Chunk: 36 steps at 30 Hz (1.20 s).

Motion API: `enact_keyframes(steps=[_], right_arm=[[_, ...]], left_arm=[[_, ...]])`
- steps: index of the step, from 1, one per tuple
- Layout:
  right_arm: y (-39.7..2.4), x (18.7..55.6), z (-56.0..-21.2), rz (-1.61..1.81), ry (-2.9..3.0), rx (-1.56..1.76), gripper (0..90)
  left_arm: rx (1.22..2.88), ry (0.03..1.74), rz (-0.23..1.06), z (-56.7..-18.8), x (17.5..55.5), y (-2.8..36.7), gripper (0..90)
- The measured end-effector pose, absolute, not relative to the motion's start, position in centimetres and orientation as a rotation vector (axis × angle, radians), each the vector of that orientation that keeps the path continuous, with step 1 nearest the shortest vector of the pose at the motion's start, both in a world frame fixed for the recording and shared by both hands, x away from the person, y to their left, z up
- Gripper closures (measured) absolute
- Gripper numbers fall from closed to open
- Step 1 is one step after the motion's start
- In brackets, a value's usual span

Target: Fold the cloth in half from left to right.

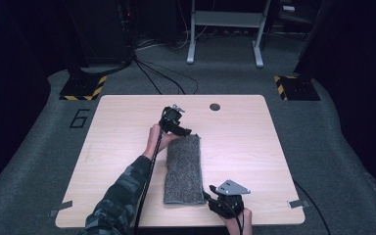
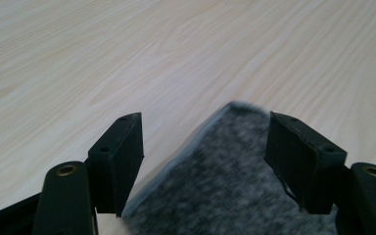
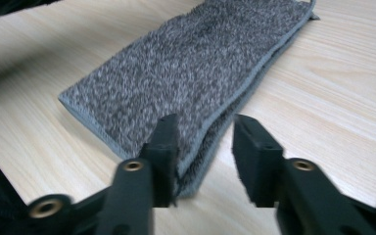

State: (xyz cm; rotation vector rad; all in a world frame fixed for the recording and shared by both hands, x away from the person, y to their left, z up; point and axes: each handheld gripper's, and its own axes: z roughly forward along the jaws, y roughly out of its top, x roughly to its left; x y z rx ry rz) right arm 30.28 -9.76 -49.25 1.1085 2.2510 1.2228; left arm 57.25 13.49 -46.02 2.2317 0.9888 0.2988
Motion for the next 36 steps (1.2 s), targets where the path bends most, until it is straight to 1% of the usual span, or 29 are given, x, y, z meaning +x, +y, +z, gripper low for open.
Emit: enact_keyframes(steps=[1,2,3,4,5,6,11,13,16,21,27,32,35,36], right_arm=[[-9.8,30.3,-49.3,1.223,2.251,1.108,58.5],[-9.2,30.7,-49.4,1.211,2.271,1.103,52.1],[-8.7,31.0,-49.6,1.185,2.284,1.090,49.2],[-8.3,31.3,-49.9,1.163,2.297,1.078,47.8],[-8.3,31.3,-49.9,1.163,2.297,1.078,47.8],[-7.6,31.7,-50.4,1.098,2.331,1.074,46.4],[-7.6,32.4,-51.1,1.055,2.344,1.085,45.4],[-7.8,32.6,-51.5,1.015,2.360,1.111,43.1],[-8.0,32.7,-51.9,0.986,2.370,1.115,42.9],[-8.3,32.4,-52.1,0.990,2.367,1.132,42.8],[-8.8,32.5,-52.0,0.992,2.379,1.147,41.8],[-9.1,33.1,-51.7,0.985,2.411,1.127,36.2],[-9.8,33.8,-51.1,1.041,2.390,1.157,33.7],[-10.3,34.5,-50.5,1.066,2.373,1.164,31.2]], left_arm=[[2.232,0.989,0.299,-46.0,57.3,13.5,29.9],[2.252,1.019,0.320,-46.5,57.2,14.5,29.9],[2.252,1.019,0.320,-46.5,57.2,14.5,30.0],[2.263,1.050,0.321,-47.1,57.1,15.4,30.2],[2.263,1.050,0.321,-47.1,57.1,15.4,30.6],[2.302,1.069,0.354,-47.9,56.9,16.0,30.8],[2.317,1.108,0.366,-49.1,56.9,16.6,31.4],[2.322,1.112,0.390,-49.5,57.1,16.7,31.4],[2.333,1.124,0.412,-50.1,57.3,16.5,31.6],[2.332,1.124,0.418,-50.3,57.4,16.4,30.7],[2.343,1.110,0.458,-50.3,57.4,16.2,30.0],[2.298,1.137,0.399,-49.9,57.3,17.2,29.3],[2.252,1.134,0.372,-49.1,56.3,18.1,28.6],[2.240,1.131,0.353,-48.8,55.9,18.3,27.4]])
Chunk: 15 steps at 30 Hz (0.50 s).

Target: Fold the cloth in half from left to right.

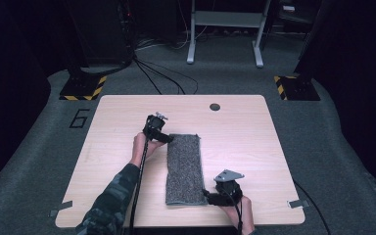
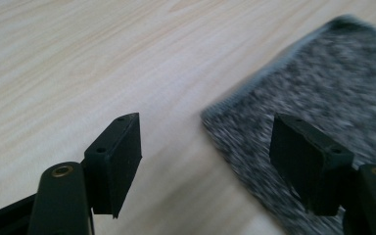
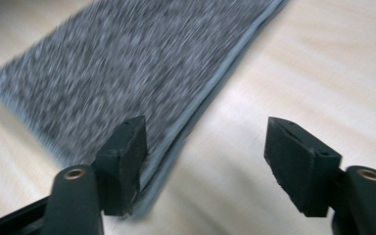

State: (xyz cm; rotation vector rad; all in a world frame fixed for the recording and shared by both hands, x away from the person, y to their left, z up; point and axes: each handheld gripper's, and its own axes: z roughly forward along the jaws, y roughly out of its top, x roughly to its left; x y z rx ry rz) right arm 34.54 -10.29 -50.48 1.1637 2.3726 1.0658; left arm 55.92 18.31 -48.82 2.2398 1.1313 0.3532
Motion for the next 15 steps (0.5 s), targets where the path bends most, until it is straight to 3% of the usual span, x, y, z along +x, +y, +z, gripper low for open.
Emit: enact_keyframes(steps=[7,15], right_arm=[[-10.5,38.2,-48.7,1.176,2.339,1.175,27.9],[-8.5,44.0,-48.6,1.079,2.376,1.150,23.2]], left_arm=[[2.190,1.091,0.309,-47.7,52.5,19.4,25.6],[2.204,1.049,0.244,-49.2,48.2,19.3,19.0]])
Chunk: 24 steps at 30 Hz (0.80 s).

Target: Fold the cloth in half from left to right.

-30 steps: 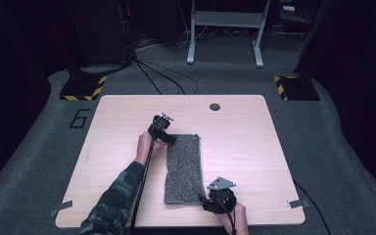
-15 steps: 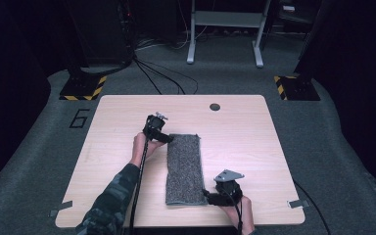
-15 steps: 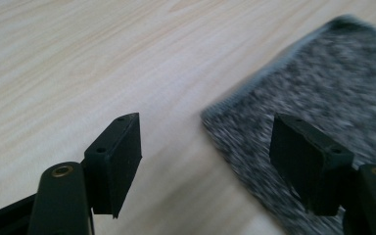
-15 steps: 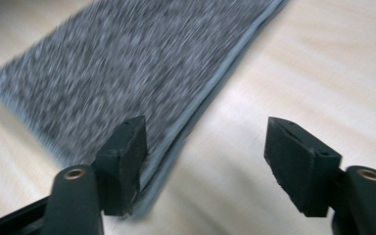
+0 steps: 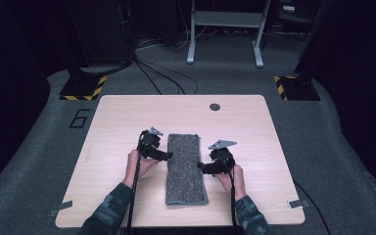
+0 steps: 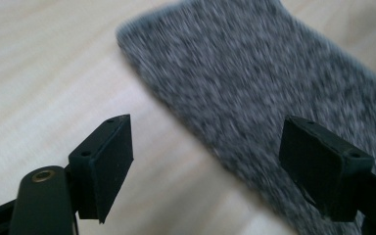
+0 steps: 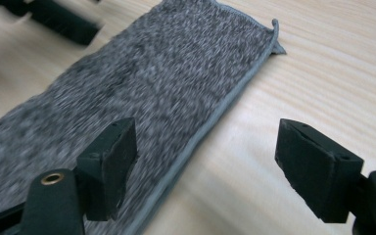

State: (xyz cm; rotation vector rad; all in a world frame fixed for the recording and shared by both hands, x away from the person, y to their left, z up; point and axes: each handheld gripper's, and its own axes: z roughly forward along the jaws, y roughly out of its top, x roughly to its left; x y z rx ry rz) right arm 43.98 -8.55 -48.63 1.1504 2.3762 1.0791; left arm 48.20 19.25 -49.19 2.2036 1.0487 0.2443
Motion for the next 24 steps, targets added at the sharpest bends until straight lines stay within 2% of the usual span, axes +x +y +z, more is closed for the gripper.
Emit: enact_keyframes(steps=[4,9,14,24], right_arm=[[-7.7,45.9,-49.3,1.024,2.386,1.160,23.5],[-7.2,47.8,-49.9,0.984,2.371,1.189,24.2],[-7.1,48.7,-50.6,0.929,2.382,1.184,24.7],[-7.2,49.3,-51.3,0.864,2.385,1.200,24.2]], left_arm=[[2.214,1.032,0.240,-49.6,46.5,19.3,18.9],[2.304,0.993,0.311,-50.3,45.1,18.4,19.4],[2.348,0.991,0.327,-50.9,45.2,18.4,19.7],[2.334,0.998,0.339,-51.1,44.9,18.9,19.8]])
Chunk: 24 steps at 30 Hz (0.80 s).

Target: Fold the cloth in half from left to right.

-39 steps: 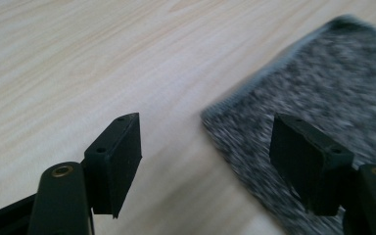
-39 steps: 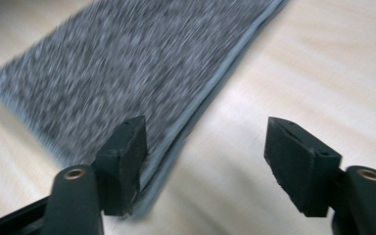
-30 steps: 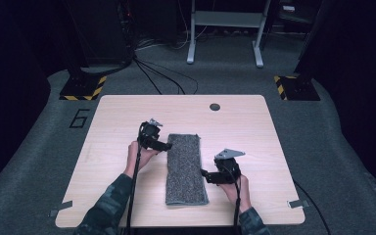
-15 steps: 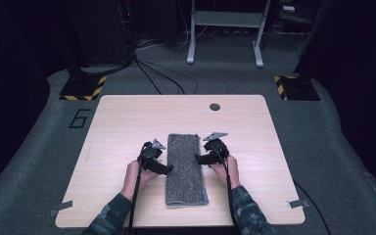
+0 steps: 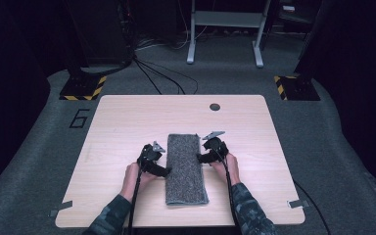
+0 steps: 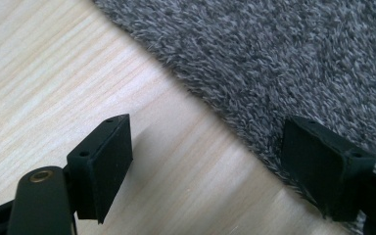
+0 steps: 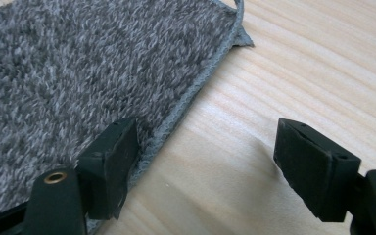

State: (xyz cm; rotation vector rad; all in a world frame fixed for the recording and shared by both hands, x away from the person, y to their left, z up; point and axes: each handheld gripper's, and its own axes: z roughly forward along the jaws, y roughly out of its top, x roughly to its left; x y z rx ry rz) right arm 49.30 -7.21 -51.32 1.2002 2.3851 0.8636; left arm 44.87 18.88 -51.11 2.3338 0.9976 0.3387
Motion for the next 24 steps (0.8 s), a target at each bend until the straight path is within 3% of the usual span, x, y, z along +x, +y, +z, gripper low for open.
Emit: enact_keyframes(steps=[9,16,24], right_arm=[[-8.0,50.3,-51.2,0.957,2.437,1.229,24.2],[-7.9,52.3,-49.6,0.999,2.388,1.266,25.9],[-6.9,55.1,-49.4,0.998,2.377,1.318,36.6]], left_arm=[[2.253,1.011,0.266,-50.5,45.8,20.0,18.3],[2.199,1.070,0.251,-49.4,49.9,20.5,20.4],[2.166,1.133,0.268,-49.2,54.6,20.1,24.2]])
